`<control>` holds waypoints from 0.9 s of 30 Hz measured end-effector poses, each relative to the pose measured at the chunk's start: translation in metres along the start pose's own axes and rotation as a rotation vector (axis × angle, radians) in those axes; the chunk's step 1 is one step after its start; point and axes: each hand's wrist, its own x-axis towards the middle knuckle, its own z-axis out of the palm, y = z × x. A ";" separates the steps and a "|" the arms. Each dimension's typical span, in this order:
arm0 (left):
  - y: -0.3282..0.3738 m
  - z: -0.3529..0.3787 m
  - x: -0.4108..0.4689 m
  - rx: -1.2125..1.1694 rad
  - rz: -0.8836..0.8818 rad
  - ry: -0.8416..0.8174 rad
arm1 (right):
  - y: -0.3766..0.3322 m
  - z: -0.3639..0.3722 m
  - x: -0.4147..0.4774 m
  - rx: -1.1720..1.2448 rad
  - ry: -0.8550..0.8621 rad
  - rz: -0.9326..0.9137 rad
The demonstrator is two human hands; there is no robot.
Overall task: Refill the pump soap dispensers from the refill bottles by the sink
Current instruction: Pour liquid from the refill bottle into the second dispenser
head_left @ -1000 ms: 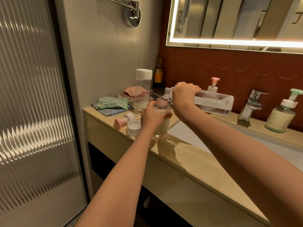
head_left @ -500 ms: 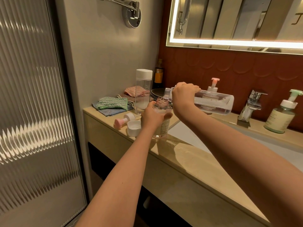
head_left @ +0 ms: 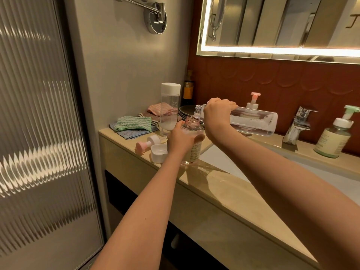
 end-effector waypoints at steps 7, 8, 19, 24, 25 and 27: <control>0.001 -0.001 -0.001 0.002 0.008 0.000 | -0.001 0.002 0.001 0.000 0.001 0.000; 0.001 -0.001 -0.002 0.002 0.010 0.001 | -0.001 0.002 0.001 0.000 -0.002 0.000; 0.000 0.000 -0.001 0.010 0.008 0.000 | 0.000 0.000 0.000 -0.018 0.009 -0.008; -0.001 0.000 0.001 0.013 0.009 0.000 | 0.001 -0.001 -0.001 -0.029 0.014 -0.008; -0.001 0.000 0.001 0.013 0.009 0.001 | 0.001 -0.001 -0.001 -0.033 0.014 -0.013; -0.001 0.000 0.001 0.013 0.007 0.003 | 0.000 0.000 -0.001 -0.038 0.016 -0.015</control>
